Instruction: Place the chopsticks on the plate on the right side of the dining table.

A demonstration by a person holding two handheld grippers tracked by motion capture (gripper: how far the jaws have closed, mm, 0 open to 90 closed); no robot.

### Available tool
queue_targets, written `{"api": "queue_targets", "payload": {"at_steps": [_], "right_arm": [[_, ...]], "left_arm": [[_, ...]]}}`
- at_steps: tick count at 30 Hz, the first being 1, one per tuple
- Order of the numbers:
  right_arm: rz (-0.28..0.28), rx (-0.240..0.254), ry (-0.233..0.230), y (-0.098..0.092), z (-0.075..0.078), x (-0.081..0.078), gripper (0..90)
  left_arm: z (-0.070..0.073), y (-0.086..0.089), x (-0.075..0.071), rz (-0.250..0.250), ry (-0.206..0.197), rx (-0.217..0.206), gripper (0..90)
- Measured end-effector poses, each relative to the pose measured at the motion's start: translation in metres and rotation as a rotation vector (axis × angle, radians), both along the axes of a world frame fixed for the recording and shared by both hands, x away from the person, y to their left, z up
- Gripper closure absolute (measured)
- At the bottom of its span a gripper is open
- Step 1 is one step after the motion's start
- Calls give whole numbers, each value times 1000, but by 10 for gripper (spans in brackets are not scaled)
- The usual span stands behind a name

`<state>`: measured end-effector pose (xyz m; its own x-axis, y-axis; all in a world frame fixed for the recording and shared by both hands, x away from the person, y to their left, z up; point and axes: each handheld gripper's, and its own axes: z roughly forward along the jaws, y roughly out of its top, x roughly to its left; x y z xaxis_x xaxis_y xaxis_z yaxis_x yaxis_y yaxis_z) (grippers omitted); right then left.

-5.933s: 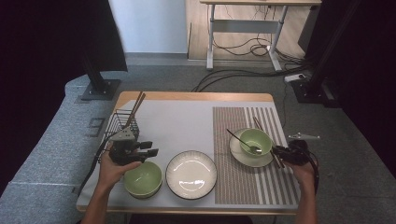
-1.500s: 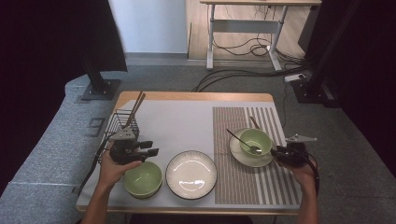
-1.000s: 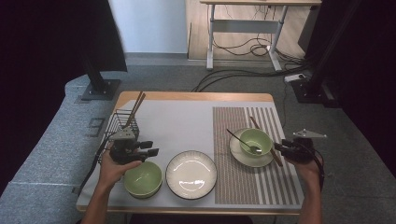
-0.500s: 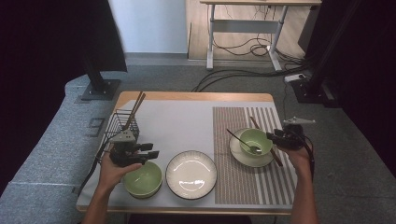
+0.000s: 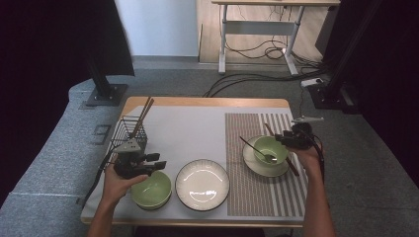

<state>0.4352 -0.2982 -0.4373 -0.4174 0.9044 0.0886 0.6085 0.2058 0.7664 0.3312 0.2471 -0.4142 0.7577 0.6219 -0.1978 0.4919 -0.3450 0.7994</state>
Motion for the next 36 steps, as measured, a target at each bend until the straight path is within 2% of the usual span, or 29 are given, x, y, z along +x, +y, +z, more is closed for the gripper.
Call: {"api": "queue_targets", "payload": {"at_steps": [5, 12, 18, 26, 36], "right_arm": [[6, -3, 13, 5, 3, 12, 543], [11, -6, 56, 11, -2, 29, 535], [7, -1, 58, 15, -3, 39, 518], [37, -36, 65, 25, -3, 50, 498], [50, -19, 79, 28, -5, 57, 471]], "left_arm": [[0, 1, 0, 0, 2, -2, 527], [0, 3, 0, 3, 1, -9, 527], [-2, 3, 0, 7, 7, -4, 527], [0, 6, -3, 17, 2, -9, 526], [0, 9, -6, 28, 1, -13, 526]]}}
